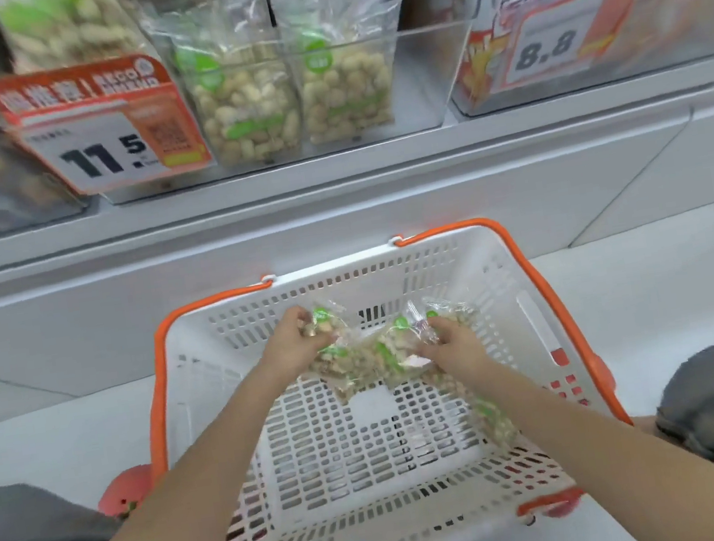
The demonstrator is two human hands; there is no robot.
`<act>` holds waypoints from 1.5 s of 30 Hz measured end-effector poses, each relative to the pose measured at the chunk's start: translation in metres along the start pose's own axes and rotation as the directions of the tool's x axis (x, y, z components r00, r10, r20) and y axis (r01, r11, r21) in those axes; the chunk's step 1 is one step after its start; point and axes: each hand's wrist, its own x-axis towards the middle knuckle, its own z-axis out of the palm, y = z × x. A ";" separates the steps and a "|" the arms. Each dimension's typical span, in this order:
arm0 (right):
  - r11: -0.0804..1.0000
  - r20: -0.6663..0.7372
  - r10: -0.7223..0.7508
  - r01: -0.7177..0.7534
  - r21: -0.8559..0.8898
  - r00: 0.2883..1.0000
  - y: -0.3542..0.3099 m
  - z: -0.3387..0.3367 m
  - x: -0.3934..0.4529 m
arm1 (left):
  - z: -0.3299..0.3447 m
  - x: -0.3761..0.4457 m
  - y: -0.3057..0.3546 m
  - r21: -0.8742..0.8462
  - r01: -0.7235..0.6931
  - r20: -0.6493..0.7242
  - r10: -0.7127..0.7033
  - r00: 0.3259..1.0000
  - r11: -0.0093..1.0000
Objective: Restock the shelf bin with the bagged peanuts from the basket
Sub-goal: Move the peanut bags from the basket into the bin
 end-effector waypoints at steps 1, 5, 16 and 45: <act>1.000 0.049 -0.024 0.025 -0.015 0.999 -0.008 -0.007 -0.009 | -0.010 -0.010 0.011 0.003 -0.023 -0.005 0.023 1.000 1.000; 0.970 0.252 -0.115 0.164 -0.181 0.961 -0.053 -0.039 -0.040 | -0.043 -0.054 0.062 0.023 -0.153 -0.033 0.154 0.988 0.988; 0.762 0.343 -0.578 0.640 -0.099 0.741 -0.218 -0.093 -0.142 | -0.110 -0.168 0.157 -0.241 -0.447 -0.074 0.443 0.893 0.862; 0.791 0.193 -0.605 0.558 0.250 0.772 -0.216 -0.059 -0.150 | -0.074 -0.172 0.155 -0.490 -0.448 -0.011 0.509 0.861 0.748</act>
